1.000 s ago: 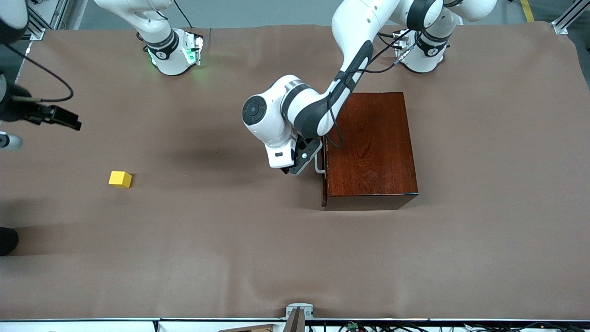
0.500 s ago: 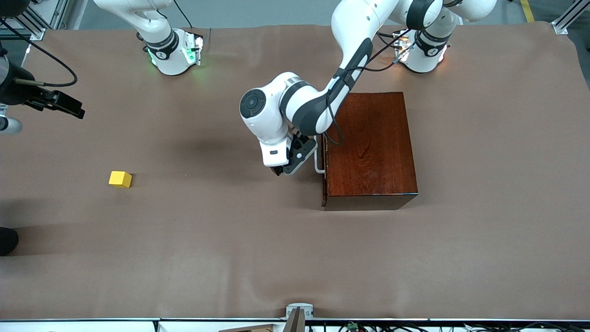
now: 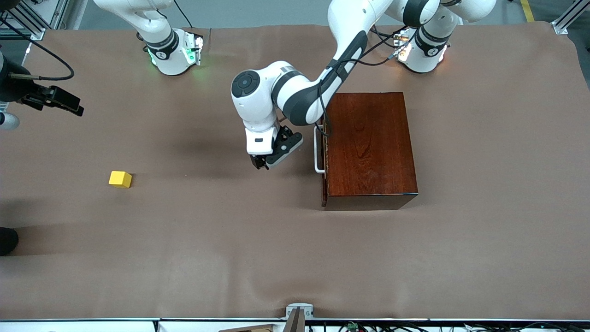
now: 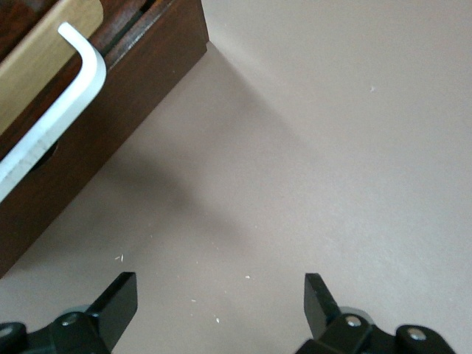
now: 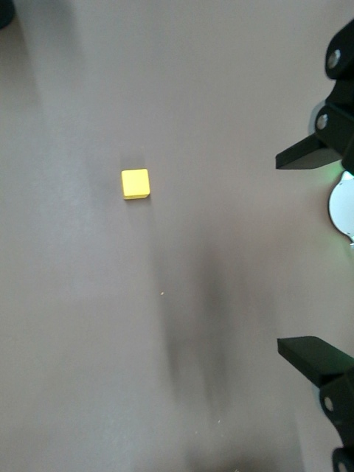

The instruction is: Open drawer, take yellow block, close drawer

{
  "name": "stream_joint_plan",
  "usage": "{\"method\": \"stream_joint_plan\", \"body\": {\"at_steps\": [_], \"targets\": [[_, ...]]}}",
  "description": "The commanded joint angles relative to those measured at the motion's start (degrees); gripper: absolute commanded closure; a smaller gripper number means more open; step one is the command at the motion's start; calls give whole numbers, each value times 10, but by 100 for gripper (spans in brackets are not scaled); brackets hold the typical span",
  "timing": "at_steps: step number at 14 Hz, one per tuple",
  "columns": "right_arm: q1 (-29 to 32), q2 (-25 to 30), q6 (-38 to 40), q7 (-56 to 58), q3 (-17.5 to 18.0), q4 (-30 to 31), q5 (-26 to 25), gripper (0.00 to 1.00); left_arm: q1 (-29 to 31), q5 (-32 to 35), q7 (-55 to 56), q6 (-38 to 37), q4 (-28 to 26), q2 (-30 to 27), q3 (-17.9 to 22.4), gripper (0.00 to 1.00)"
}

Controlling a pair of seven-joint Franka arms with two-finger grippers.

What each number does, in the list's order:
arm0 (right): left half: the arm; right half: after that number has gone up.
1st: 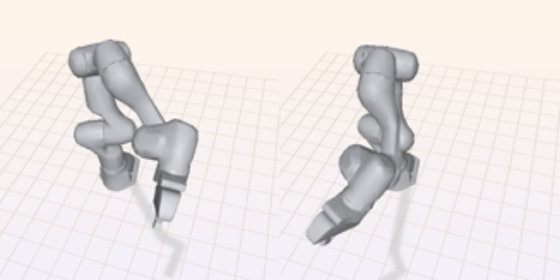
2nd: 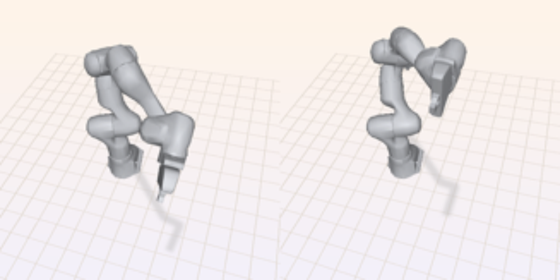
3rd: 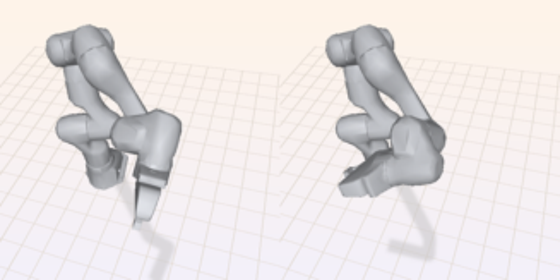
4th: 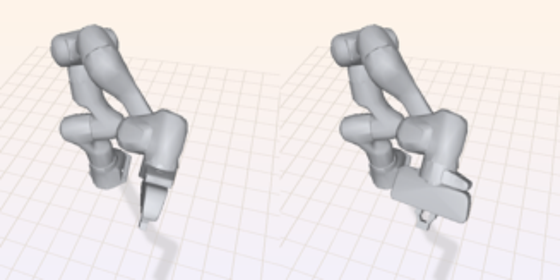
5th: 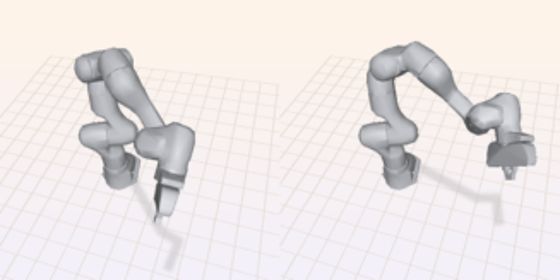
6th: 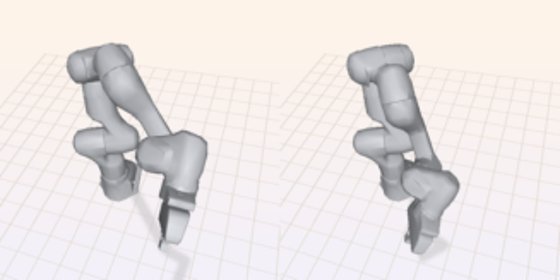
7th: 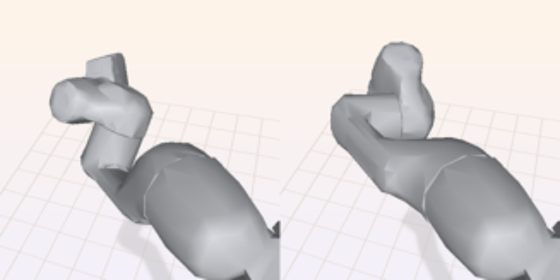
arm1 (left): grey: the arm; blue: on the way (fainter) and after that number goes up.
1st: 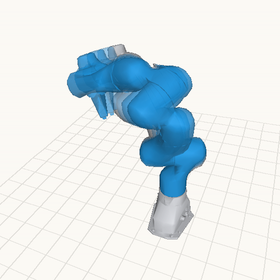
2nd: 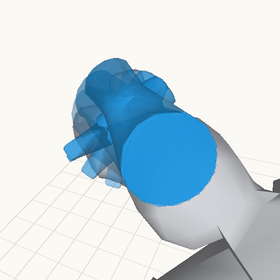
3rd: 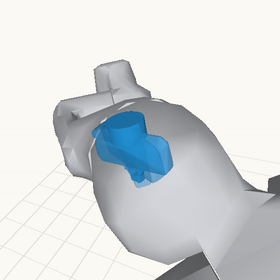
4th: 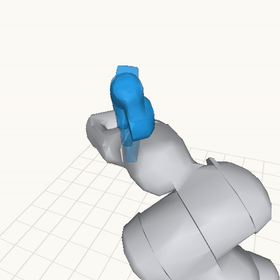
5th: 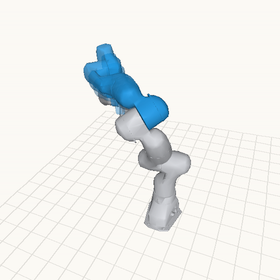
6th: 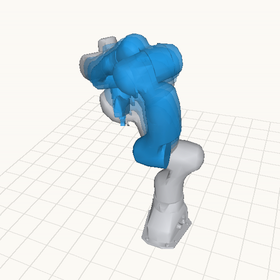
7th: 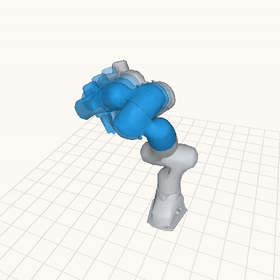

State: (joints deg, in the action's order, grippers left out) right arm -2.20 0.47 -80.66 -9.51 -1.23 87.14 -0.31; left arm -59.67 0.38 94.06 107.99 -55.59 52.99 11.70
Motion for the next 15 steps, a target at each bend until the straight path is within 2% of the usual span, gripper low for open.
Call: {"method": "stream_joint_plan", "body": {"at_steps": [1, 6, 10, 12, 15], "targets": [[2, 14, -13, 15, 0, 6, 4, 0, 3, -2, -10, 2, 0, -7, -3, 0], [12, 8, 4, 21, -4, -34, 4, 0, 8, 7, -40, -16, -4, -56, 5, 0], [25, 8, 5, 63, -6, -30, 7, 0, 13, 32, -88, -85, -8, -115, 16, 0], [26, 9, 9, 58, -7, -29, 9, 0, 37, 35, -109, -96, -10, -146, 18, 0], [27, 9, 15, 58, -7, -29, 10, 0, 83, 31, -210, -130, -17, -200, 17, 0]]}}
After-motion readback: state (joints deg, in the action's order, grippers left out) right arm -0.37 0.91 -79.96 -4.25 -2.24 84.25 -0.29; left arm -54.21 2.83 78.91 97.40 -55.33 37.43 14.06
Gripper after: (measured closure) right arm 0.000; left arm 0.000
